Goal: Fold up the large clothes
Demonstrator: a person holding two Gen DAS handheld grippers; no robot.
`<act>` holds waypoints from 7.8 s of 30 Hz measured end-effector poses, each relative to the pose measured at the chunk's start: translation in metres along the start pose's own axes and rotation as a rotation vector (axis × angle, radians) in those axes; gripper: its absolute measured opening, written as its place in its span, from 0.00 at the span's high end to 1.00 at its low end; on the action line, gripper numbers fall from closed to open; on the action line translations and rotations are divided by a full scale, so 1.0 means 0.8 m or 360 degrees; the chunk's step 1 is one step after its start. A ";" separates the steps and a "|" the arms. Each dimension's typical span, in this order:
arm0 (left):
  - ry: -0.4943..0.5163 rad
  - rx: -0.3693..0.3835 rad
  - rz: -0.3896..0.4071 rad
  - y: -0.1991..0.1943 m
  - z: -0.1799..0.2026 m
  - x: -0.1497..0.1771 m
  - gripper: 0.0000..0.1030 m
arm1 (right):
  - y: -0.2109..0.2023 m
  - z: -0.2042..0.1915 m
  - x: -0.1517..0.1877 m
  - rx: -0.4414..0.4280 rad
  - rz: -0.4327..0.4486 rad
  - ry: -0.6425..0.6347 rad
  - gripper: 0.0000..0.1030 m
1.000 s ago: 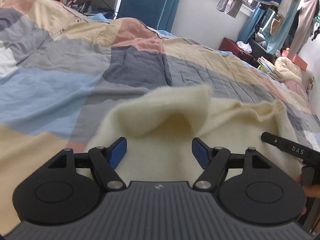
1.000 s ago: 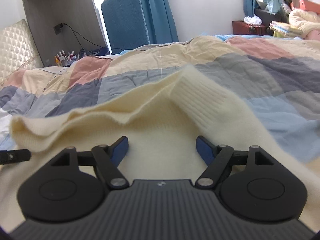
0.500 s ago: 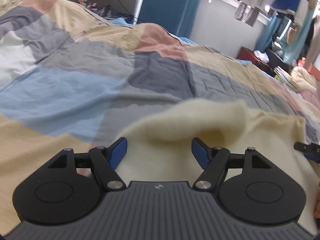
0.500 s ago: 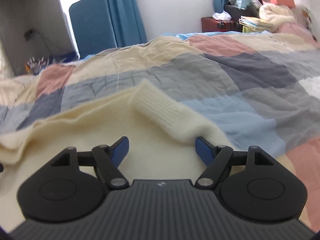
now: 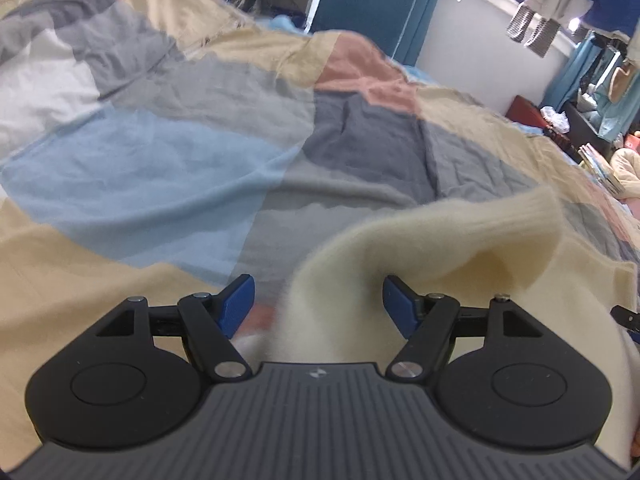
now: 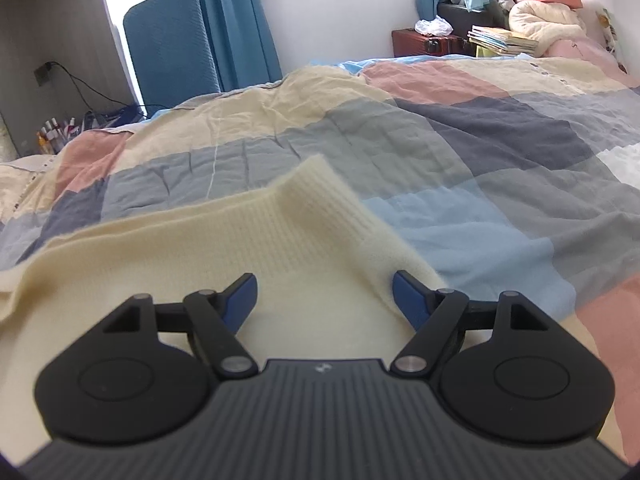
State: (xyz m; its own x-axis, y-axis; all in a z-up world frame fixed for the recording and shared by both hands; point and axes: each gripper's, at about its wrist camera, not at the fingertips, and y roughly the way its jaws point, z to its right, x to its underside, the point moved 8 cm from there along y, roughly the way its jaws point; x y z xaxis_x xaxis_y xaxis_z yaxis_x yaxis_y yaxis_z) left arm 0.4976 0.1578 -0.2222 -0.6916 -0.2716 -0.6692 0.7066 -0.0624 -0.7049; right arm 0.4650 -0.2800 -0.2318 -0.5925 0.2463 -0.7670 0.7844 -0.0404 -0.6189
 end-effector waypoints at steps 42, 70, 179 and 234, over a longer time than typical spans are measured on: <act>-0.0864 0.0838 -0.0504 -0.200 0.048 0.240 0.26 | -0.234 -0.051 0.172 -0.0866 -0.0441 0.0657 0.10; -0.1170 0.0665 -0.0228 -0.137 -0.006 0.190 0.56 | -0.168 -0.002 0.182 -0.0636 -0.0339 0.1221 0.60; 0.0206 0.0356 0.0048 -0.073 0.077 0.076 0.37 | -0.103 -0.052 0.055 -0.0238 0.0017 -0.0224 0.09; -0.1320 0.0636 -0.0243 -0.079 -0.017 0.144 0.50 | -0.141 0.003 0.166 -0.0584 -0.0174 0.1578 0.10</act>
State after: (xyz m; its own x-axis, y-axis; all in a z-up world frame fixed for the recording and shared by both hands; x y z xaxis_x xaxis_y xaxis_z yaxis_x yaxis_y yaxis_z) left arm 0.3715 0.1435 -0.2582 -0.5621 -0.8226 -0.0860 0.7225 -0.4377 -0.5351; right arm 0.2973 -0.2452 -0.2641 -0.3786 0.9168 -0.1270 0.8412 0.2836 -0.4604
